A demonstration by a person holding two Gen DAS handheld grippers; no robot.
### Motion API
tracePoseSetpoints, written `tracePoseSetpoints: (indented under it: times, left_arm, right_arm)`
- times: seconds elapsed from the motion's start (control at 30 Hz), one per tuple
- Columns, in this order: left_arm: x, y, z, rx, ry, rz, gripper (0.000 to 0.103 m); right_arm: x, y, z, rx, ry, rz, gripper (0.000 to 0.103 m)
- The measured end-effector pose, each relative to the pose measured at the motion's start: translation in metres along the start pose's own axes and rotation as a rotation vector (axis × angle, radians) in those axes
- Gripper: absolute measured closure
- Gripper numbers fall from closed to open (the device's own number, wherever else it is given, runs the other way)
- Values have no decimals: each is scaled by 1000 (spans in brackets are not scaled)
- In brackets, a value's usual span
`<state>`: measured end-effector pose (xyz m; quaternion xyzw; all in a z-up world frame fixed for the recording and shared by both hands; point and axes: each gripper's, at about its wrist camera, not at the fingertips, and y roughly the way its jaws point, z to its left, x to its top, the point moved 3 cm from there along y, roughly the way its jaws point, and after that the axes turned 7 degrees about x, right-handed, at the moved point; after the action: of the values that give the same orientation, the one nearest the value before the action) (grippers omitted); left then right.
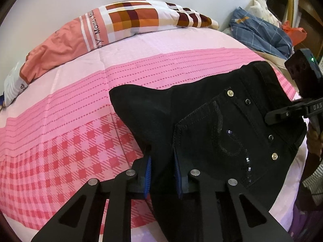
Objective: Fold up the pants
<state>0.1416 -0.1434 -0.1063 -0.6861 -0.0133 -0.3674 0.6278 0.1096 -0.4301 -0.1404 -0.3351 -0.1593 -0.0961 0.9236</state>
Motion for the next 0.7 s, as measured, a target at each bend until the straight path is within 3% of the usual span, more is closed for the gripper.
tracePoseSetpoints:
  times: [0.07,0.13,0.27,0.4,0.5,0.53,0.67,0.7]
  left_arm:
    - [0,1,0,6,10,2,80]
    - [-1,2,1,16,17,9,75]
    - [-4,6,3,16,19,17,61]
    - [-7,14,9,-70,-31,33,50]
    - [-8,18,16,-137,-93,45,49]
    - [-8,18,17,-144,-103,44,51]
    - [-5,5,13,-124,-95,-7,82]
    - [-5,1,15,-136,-118,-16,85]
  right_arm:
    - [0,2,1,-22,-16,15,50]
    - [-2,3,-2,-13,-15,24,42]
    - [-3,7,2,-7,-24,32,38]
    - [-4,11,8,-28,-53,42,42]
    - [-4,11,7,-34,-50,41,56]
    - [-4,9,6,-24,-36,33,60]
    - [-3,7,3,15,6,2,66]
    - [-3,5,4,40,21,-12,67]
